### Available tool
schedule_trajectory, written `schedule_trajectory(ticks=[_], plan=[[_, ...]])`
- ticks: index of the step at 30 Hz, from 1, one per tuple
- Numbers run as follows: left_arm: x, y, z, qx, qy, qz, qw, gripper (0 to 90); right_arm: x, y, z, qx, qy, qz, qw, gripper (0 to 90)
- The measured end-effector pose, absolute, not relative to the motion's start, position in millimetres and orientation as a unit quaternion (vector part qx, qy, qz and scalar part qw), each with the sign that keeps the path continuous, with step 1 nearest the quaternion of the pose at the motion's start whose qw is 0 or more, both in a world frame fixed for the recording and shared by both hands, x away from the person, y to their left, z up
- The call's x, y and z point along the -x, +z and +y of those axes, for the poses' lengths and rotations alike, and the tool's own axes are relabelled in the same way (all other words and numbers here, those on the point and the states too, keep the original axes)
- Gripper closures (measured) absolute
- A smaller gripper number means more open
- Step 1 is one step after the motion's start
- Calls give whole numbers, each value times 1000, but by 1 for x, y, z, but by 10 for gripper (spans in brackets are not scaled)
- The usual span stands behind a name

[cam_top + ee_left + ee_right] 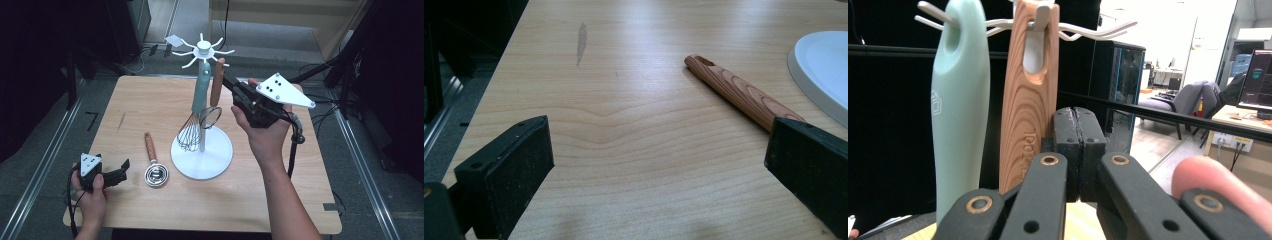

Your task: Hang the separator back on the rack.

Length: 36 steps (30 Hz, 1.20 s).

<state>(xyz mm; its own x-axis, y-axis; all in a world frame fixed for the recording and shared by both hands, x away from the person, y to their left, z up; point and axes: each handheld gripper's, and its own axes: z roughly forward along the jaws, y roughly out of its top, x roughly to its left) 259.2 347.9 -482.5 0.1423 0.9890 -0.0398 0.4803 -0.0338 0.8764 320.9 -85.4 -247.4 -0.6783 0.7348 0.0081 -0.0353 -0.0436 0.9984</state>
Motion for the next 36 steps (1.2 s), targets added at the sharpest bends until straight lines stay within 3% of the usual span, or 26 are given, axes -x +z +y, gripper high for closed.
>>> schedule_trajectory(ticks=[26, 36], plan=[[-259, -483, 347, -642, 324, 573, 393, 34, -306, -248, -56, -240, 663, 653, 277, 900], [-260, -483, 345, -643, 327, 574, 386, 48, -310, -257, -67, -258, 660, 647, 282, 900]])
